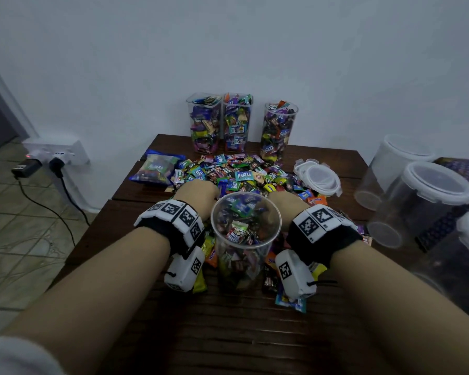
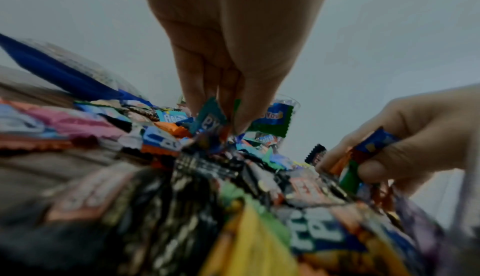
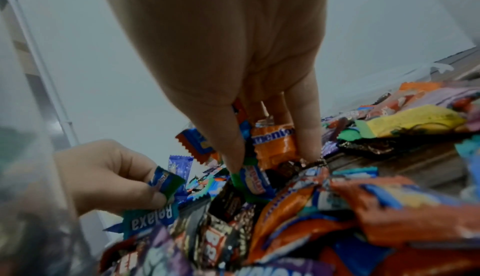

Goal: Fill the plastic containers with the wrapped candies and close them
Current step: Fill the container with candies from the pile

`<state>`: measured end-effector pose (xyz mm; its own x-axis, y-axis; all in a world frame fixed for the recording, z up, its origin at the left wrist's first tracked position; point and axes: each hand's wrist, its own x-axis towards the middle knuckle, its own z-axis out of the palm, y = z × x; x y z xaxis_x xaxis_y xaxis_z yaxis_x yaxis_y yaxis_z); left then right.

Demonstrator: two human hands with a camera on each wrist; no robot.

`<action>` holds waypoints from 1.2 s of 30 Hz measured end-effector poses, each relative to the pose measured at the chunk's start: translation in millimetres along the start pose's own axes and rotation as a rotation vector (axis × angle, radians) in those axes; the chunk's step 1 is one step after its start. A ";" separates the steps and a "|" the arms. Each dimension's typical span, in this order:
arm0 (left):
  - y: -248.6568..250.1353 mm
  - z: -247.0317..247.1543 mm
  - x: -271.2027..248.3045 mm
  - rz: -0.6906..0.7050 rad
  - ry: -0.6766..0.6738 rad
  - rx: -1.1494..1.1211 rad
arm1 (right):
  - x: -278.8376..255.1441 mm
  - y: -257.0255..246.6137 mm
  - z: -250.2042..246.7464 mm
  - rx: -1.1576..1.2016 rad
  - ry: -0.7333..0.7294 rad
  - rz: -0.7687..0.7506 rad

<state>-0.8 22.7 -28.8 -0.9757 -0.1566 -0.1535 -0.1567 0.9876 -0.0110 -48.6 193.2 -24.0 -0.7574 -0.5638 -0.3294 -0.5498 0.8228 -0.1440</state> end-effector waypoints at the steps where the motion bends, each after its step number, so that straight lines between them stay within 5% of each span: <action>1: -2.1 1.2 -1.4 -0.017 0.031 -0.047 | -3.2 0.2 -1.8 0.026 0.015 0.011; 6: -8.0 2.2 -14.4 -0.032 0.246 -0.323 | -15.6 3.9 -5.6 0.124 0.051 0.066; 16: -9.5 -28.7 -58.1 -0.042 0.596 -0.761 | -52.6 5.5 -23.3 0.482 0.344 0.034; 26: -3.2 -43.1 -88.5 0.067 0.656 -1.033 | -99.2 -19.0 -38.5 0.776 0.622 -0.134; 36: 4.4 -38.8 -109.6 0.072 0.658 -1.077 | -119.5 -40.2 -22.3 0.950 0.720 -0.294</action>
<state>99.5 43.7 26.3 -0.8300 -0.3859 0.4027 0.1569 0.5314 0.8325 56.2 225.9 42.0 -0.8351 -0.4001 0.3776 -0.4855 0.2133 -0.8478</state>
